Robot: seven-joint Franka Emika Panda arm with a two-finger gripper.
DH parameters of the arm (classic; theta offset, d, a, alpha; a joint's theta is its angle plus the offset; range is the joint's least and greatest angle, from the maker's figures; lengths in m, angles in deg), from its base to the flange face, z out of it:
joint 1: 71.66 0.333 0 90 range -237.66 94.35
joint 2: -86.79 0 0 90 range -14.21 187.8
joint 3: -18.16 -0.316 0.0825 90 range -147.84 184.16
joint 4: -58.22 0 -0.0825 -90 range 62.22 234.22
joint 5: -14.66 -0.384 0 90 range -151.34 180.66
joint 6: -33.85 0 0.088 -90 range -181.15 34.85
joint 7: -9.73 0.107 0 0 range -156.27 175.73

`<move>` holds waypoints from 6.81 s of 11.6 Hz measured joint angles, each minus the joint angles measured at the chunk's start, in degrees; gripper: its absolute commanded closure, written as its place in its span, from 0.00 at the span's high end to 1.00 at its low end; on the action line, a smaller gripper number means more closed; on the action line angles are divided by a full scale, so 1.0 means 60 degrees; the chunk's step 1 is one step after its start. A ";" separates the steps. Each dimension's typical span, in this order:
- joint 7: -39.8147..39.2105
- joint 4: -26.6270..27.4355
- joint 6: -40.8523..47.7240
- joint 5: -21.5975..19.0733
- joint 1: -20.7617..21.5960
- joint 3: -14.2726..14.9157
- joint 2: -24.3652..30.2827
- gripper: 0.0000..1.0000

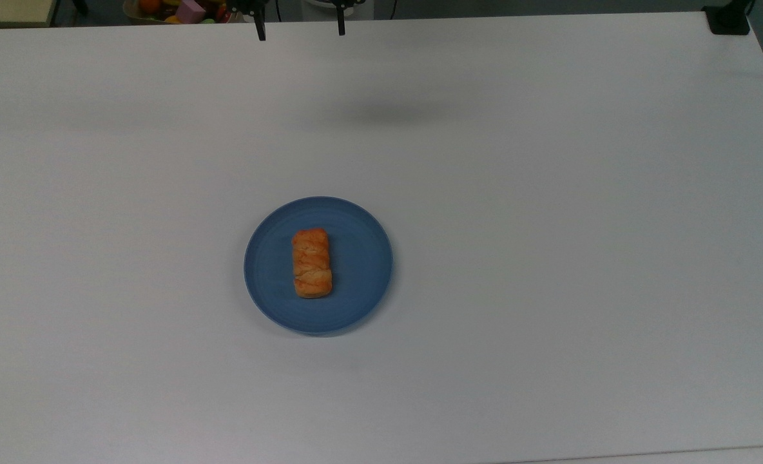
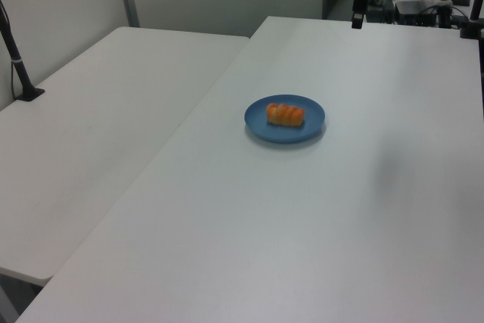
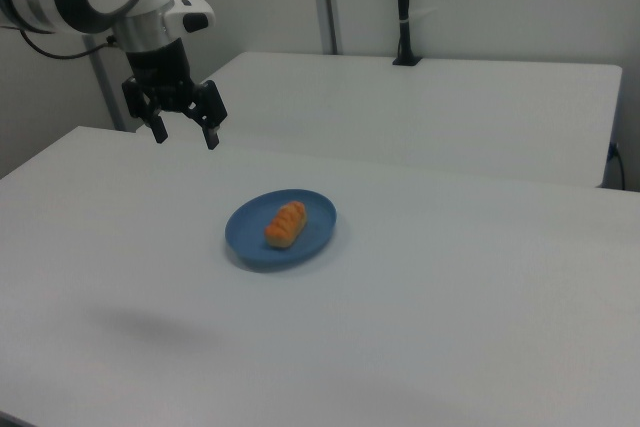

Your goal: Put the bread on the table

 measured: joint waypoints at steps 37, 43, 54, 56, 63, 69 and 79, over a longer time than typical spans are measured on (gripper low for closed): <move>0.0129 -0.2019 -0.4718 -0.0002 0.0083 0.0239 -0.6159 0.73; 0.0130 -0.2018 -0.4718 -0.0001 0.0106 0.0194 -0.6179 0.34; 0.0096 -0.2225 -0.2518 -0.0002 -0.0504 0.0289 -0.3692 0.32; -0.0238 -0.1904 -0.2281 -0.0002 -0.0945 0.0306 -0.2978 0.32; -0.3943 -0.0945 -0.1661 -0.0002 -0.3707 0.0399 -0.1973 0.34; -0.6914 0.0450 -0.2165 -0.0004 -0.5764 0.0414 -0.2307 0.36; -0.7070 0.1561 -0.5210 -0.0003 -0.6332 0.0413 -0.3843 0.54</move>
